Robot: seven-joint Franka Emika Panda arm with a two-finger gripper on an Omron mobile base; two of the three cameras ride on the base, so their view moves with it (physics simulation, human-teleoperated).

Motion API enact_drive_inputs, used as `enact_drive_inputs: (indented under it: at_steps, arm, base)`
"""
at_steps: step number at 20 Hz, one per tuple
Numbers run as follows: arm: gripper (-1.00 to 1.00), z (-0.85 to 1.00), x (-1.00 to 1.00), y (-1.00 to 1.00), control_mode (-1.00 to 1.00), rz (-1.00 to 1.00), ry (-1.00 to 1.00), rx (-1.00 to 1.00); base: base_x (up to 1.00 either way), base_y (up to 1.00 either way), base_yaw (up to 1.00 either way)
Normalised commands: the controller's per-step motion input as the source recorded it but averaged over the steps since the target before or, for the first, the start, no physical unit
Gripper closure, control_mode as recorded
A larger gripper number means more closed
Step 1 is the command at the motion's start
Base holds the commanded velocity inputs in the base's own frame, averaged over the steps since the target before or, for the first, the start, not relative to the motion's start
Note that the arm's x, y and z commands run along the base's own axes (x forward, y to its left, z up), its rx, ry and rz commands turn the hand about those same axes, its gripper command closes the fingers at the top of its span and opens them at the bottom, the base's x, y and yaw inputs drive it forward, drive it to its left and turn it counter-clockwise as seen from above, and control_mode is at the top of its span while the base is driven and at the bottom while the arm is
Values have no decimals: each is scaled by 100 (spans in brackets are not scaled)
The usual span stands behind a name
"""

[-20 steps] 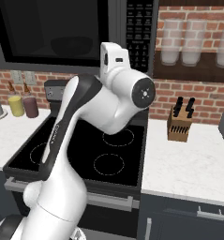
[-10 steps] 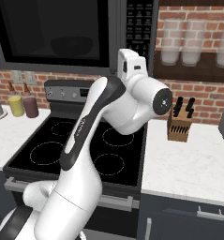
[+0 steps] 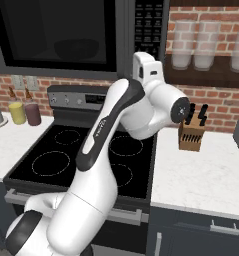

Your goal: Open the microwave, place the bowl with waffle inside the microwave, then close the microwave door and turn it on.

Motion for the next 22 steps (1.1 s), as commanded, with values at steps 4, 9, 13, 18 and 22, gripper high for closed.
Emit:
enact_drive_inputs:
  at_steps: [4,9,13,18,22]
  arm:
    - [100,0,8,5,-100,0,-8,0]
    - [100,1,10,8,-100,0,-1,0]
    - [100,0,23,0,-100,0,0,0]
    - [100,0,35,0,-100,-2,0,1]
    - [100,0,38,0,-100,-2,0,2]
  base:
    - [0,0,0]
    - [0,0,0]
    - [0,0,0]
    - [0,0,0]
    - [0,0,0]
